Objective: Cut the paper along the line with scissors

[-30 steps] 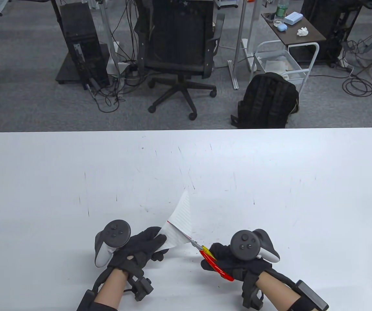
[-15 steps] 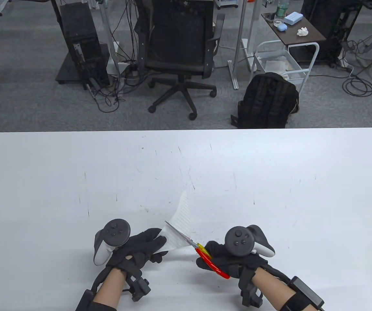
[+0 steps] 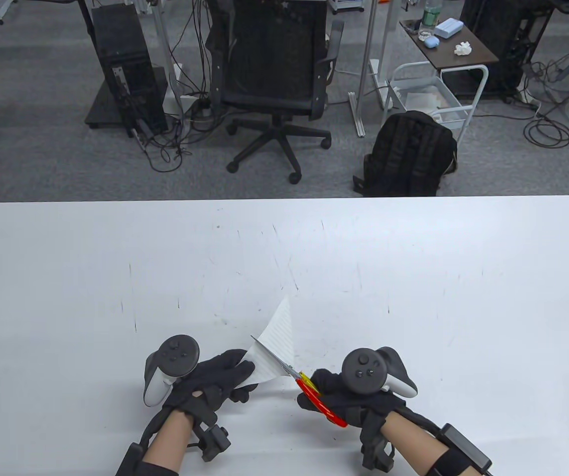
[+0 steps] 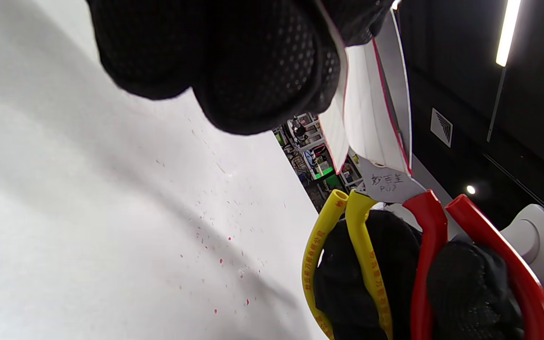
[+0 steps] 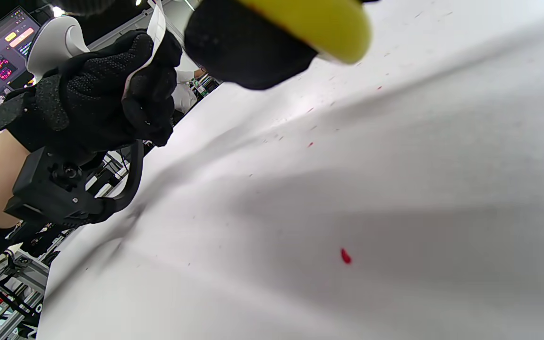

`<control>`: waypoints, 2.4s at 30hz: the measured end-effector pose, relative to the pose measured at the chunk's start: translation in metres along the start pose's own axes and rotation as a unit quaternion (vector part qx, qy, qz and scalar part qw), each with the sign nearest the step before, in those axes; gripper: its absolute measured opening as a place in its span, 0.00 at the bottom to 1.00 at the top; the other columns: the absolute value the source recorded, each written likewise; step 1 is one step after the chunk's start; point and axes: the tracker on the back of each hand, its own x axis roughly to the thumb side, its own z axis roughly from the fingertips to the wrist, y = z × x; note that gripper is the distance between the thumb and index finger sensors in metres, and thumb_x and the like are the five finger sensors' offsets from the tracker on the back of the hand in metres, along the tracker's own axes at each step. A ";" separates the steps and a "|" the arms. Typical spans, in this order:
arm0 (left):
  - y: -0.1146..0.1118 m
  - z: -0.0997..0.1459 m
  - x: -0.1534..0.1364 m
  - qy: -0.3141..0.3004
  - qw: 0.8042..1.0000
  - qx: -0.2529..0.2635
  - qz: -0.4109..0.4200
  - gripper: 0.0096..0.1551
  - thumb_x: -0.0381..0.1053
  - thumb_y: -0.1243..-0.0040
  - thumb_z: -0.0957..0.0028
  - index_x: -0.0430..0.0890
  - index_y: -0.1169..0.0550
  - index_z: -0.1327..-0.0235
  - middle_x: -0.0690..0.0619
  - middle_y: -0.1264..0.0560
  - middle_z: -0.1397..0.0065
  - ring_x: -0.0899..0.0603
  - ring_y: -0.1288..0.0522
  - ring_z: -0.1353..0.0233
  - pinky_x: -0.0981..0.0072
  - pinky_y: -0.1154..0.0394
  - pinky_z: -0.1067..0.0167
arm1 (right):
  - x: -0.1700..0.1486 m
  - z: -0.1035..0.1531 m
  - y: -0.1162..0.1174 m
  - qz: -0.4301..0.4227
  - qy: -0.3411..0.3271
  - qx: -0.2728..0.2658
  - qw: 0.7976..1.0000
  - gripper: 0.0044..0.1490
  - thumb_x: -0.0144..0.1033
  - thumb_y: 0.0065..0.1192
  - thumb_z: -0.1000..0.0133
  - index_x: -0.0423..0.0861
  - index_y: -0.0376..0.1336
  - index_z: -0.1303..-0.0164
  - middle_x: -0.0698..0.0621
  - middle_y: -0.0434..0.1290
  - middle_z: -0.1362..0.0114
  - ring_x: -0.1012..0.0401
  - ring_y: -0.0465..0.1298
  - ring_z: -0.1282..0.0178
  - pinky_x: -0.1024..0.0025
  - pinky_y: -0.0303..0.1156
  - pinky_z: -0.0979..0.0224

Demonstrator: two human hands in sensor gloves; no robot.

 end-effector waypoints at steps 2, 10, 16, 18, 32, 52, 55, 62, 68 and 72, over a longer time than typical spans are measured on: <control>0.000 -0.001 -0.002 0.004 1.000 -0.004 0.011 0.20 0.54 0.48 0.36 0.47 0.25 0.37 0.55 0.17 0.51 0.54 0.16 0.55 0.65 0.18 0.51 | 0.000 -0.001 0.001 0.001 0.000 0.001 1.000 0.46 0.66 0.41 0.38 0.33 0.54 0.35 0.40 0.73 0.46 0.63 0.78 0.62 0.72 0.71 0.59; 0.001 -0.002 -0.007 0.016 1.000 -0.001 0.009 0.20 0.54 0.48 0.36 0.47 0.25 0.37 0.55 0.17 0.51 0.54 0.16 0.55 0.65 0.18 0.51 | -0.001 -0.007 0.003 -0.001 0.010 0.009 1.000 0.46 0.65 0.41 0.38 0.33 0.54 0.35 0.40 0.73 0.46 0.63 0.78 0.62 0.72 0.71 0.59; 0.001 -0.001 -0.008 0.028 0.999 0.003 0.018 0.20 0.54 0.48 0.36 0.46 0.24 0.38 0.55 0.16 0.53 0.55 0.15 0.57 0.67 0.17 0.54 | -0.004 -0.011 0.006 -0.015 0.027 0.009 0.999 0.46 0.66 0.43 0.37 0.33 0.55 0.35 0.40 0.74 0.47 0.63 0.78 0.63 0.72 0.70 0.59; 0.001 -0.001 -0.007 0.026 1.000 0.004 0.017 0.20 0.54 0.48 0.36 0.45 0.24 0.38 0.55 0.16 0.53 0.55 0.15 0.57 0.67 0.17 0.54 | -0.005 -0.012 0.007 -0.021 0.027 0.010 0.999 0.45 0.66 0.43 0.37 0.33 0.55 0.35 0.41 0.73 0.47 0.63 0.78 0.63 0.72 0.71 0.59; 0.003 -0.001 -0.009 0.050 0.999 -0.008 0.003 0.20 0.54 0.47 0.36 0.45 0.24 0.38 0.55 0.16 0.53 0.55 0.15 0.57 0.67 0.17 0.55 | -0.005 -0.013 0.006 -0.023 0.035 0.019 0.999 0.45 0.65 0.44 0.37 0.34 0.55 0.36 0.41 0.74 0.48 0.63 0.78 0.64 0.72 0.70 0.60; 0.045 0.024 -0.010 0.045 0.987 0.152 0.012 0.20 0.53 0.49 0.35 0.46 0.26 0.36 0.52 0.17 0.48 0.51 0.17 0.50 0.60 0.19 0.47 | -0.042 0.001 -0.038 0.039 0.141 -0.063 0.987 0.43 0.63 0.50 0.40 0.34 0.58 0.38 0.41 0.75 0.51 0.64 0.78 0.67 0.73 0.70 0.63; 0.047 0.026 -0.012 0.045 0.986 0.161 0.020 0.20 0.53 0.49 0.35 0.47 0.26 0.36 0.52 0.18 0.47 0.50 0.17 0.49 0.58 0.20 0.46 | -0.055 0.013 -0.054 0.084 0.185 -0.083 0.976 0.43 0.62 0.51 0.41 0.33 0.58 0.38 0.40 0.75 0.50 0.63 0.78 0.66 0.71 0.70 0.62; 0.047 0.025 -0.012 0.045 0.986 0.163 0.002 0.19 0.54 0.48 0.35 0.50 0.25 0.35 0.49 0.20 0.39 0.43 0.21 0.38 0.49 0.25 0.37 | -0.085 0.049 -0.082 0.197 0.277 -0.113 0.934 0.44 0.58 0.54 0.41 0.31 0.57 0.34 0.37 0.74 0.47 0.59 0.78 0.63 0.69 0.70 0.59; 0.045 0.024 -0.013 0.044 0.986 0.162 -0.005 0.19 0.54 0.47 0.36 0.50 0.24 0.36 0.48 0.22 0.35 0.39 0.23 0.34 0.46 0.27 0.34 | -0.105 0.060 -0.089 0.297 0.340 -0.113 0.885 0.44 0.57 0.55 0.42 0.31 0.57 0.34 0.37 0.74 0.47 0.59 0.78 0.62 0.67 0.70 0.58; 0.043 0.024 -0.012 0.042 0.986 0.160 -0.014 0.19 0.54 0.46 0.36 0.49 0.23 0.37 0.47 0.25 0.32 0.37 0.26 0.31 0.44 0.29 0.33 | -0.113 0.061 -0.086 0.330 0.367 -0.102 0.864 0.44 0.57 0.56 0.42 0.32 0.58 0.33 0.38 0.74 0.46 0.58 0.78 0.61 0.67 0.70 0.57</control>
